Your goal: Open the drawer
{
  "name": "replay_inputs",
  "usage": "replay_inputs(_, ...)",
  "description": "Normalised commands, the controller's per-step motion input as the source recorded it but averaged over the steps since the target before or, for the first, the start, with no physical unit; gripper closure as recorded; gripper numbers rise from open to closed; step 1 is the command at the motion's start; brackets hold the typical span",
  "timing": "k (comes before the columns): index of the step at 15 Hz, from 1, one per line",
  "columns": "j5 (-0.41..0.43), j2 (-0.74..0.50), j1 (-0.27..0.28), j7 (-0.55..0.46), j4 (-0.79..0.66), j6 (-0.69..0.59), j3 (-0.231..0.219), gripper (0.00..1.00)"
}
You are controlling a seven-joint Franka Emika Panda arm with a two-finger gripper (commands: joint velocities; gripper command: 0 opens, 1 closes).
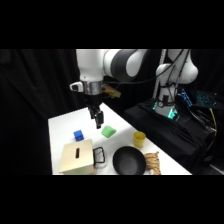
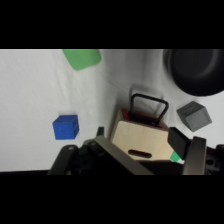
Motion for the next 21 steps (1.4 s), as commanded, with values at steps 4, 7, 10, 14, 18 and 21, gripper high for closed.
replay_inputs(4,0.081,0.10,0.027,0.13,-0.06,0.33,-0.010,0.00)
replay_inputs(7,0.069,0.09,0.052,0.12,-0.08,0.32,-0.018,0.00)
replay_inputs(10,0.079,0.13,0.059,0.10,-0.05,0.34,-0.022,0.00)
replay_inputs(14,0.113,0.15,0.058,0.06,0.00,0.33,-0.023,0.00)
replay_inputs(18,0.131,0.11,0.075,0.05,0.00,0.26,-0.027,0.00)
replay_inputs(21,0.157,0.08,0.068,0.02,-0.01,0.24,-0.015,0.00)
